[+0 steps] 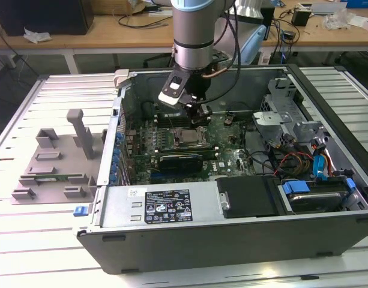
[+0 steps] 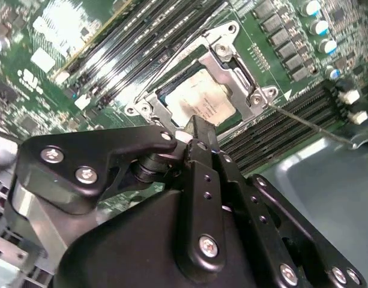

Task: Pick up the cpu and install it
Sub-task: 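Close the cpu cover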

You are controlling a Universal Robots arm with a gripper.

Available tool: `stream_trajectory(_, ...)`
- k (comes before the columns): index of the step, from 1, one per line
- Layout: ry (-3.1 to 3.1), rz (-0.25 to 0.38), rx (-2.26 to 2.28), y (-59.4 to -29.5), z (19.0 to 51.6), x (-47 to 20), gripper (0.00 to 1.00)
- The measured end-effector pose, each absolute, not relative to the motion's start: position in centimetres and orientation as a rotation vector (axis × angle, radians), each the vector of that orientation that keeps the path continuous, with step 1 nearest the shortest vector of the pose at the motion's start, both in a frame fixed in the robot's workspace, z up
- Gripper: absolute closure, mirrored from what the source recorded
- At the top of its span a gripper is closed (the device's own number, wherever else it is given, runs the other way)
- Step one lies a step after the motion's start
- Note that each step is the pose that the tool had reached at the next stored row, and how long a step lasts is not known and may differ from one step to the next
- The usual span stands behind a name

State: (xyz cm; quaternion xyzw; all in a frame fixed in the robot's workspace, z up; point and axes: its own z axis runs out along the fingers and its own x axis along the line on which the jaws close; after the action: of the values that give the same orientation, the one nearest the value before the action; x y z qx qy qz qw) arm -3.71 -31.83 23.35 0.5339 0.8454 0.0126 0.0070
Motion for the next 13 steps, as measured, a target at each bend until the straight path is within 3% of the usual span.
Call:
stream_trajectory(7, 2.950, 0.043, 1.055, -31.83, 23.35, -3.71, 0.89)
stream_trajectory(13, 3.018, 0.044, 0.847, -31.83, 23.35, -3.71, 0.89)
